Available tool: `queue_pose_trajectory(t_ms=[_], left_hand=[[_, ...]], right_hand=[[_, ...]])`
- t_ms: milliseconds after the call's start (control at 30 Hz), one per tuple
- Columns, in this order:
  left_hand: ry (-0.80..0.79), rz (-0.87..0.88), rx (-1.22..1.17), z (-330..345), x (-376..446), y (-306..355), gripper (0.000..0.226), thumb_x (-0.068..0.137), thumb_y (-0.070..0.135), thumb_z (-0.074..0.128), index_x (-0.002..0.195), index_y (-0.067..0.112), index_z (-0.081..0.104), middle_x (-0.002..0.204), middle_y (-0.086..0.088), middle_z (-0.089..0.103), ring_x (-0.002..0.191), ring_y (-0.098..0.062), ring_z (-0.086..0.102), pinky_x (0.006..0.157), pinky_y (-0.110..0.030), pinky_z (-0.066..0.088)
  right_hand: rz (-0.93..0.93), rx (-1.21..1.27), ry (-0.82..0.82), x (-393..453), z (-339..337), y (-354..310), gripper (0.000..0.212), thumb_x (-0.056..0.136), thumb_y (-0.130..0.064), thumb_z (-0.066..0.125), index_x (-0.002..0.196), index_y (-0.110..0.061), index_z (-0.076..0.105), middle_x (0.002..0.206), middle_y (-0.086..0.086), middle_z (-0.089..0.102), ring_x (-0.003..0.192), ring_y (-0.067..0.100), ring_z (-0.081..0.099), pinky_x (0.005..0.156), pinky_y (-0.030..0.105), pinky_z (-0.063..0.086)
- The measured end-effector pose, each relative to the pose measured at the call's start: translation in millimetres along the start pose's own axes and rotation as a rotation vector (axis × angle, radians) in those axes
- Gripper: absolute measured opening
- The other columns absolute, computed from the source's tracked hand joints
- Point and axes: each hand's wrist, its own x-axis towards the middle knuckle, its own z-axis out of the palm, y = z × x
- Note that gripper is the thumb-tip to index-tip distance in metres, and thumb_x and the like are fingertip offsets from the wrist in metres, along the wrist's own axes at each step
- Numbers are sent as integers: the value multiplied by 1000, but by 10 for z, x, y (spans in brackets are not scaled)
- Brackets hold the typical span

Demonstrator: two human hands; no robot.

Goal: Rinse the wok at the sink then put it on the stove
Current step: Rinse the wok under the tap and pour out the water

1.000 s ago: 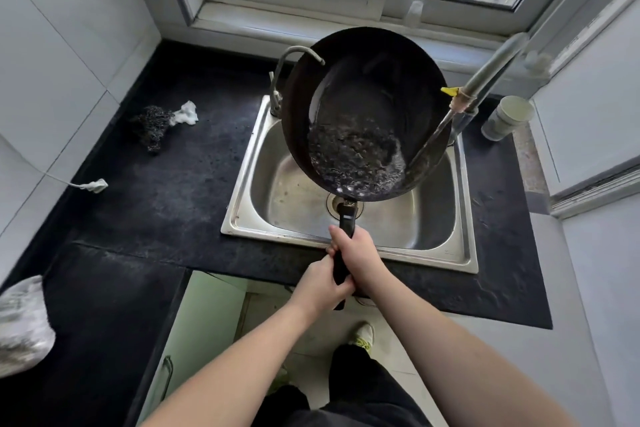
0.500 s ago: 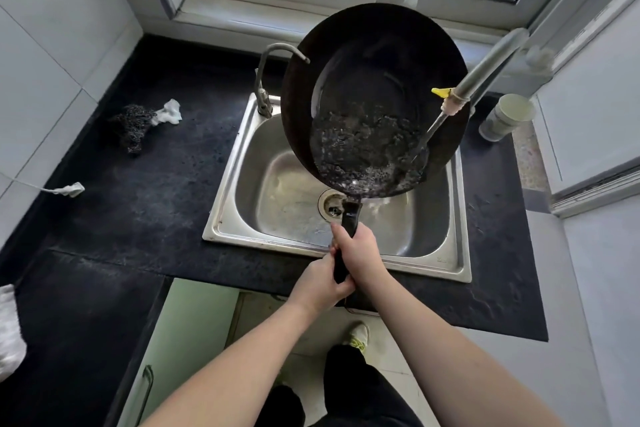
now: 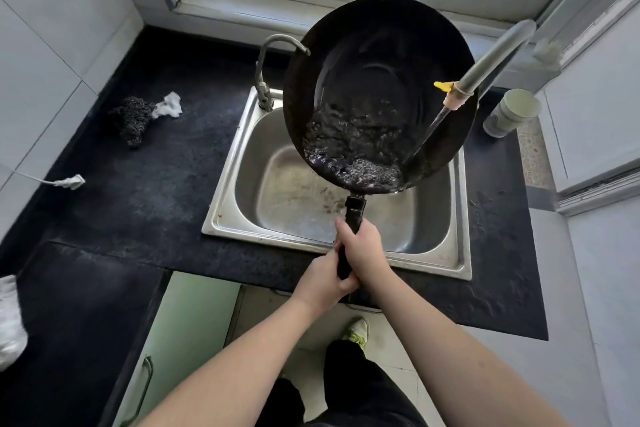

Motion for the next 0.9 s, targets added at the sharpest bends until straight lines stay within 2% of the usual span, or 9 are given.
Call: queue_pose_trajectory(t_ms=[133, 433, 600, 733, 900], left_hand=[[12, 3, 17, -4, -18, -1, 54, 82, 23, 66, 132, 10, 50, 103, -10, 71, 97, -24, 66, 71, -22, 45], [40, 8, 44, -51, -41, -12, 38, 82, 24, 65, 117, 10, 59, 100, -9, 71, 94, -24, 66, 70, -22, 44], [31, 7, 39, -74, -47, -23, 39, 83, 23, 64, 119, 10, 57, 102, -9, 71, 96, -24, 65, 71, -23, 44], [-17, -20, 24, -54, -81, -75, 46, 82, 28, 65, 125, 15, 54, 104, -7, 72, 96, -23, 66, 74, -29, 51], [-54, -26, -30, 5, -135, -119, 42, 79, 29, 66, 118, 14, 58, 99, -5, 73, 91, -21, 68, 75, -32, 53]], right_hand=[[3, 14, -3, -18, 0, -5, 30, 92, -22, 55, 64, -11, 52, 52, -2, 57, 49, 9, 54, 58, 27, 46], [21, 130, -39, -9, 41, -40, 31, 90, -20, 55, 60, -15, 51, 52, 0, 56, 55, 20, 56, 66, 40, 50], [14, 107, -28, -40, 57, -59, 31, 91, -22, 55, 61, -14, 52, 53, 1, 57, 54, 18, 56, 64, 36, 48], [6, 14, -4, -101, 56, -35, 34, 92, -25, 54, 61, -10, 53, 53, 0, 58, 52, 14, 56, 62, 32, 47], [35, -43, 29, -185, 32, 20, 32, 91, -26, 54, 66, -6, 56, 54, 0, 59, 51, 11, 56, 58, 27, 47]])
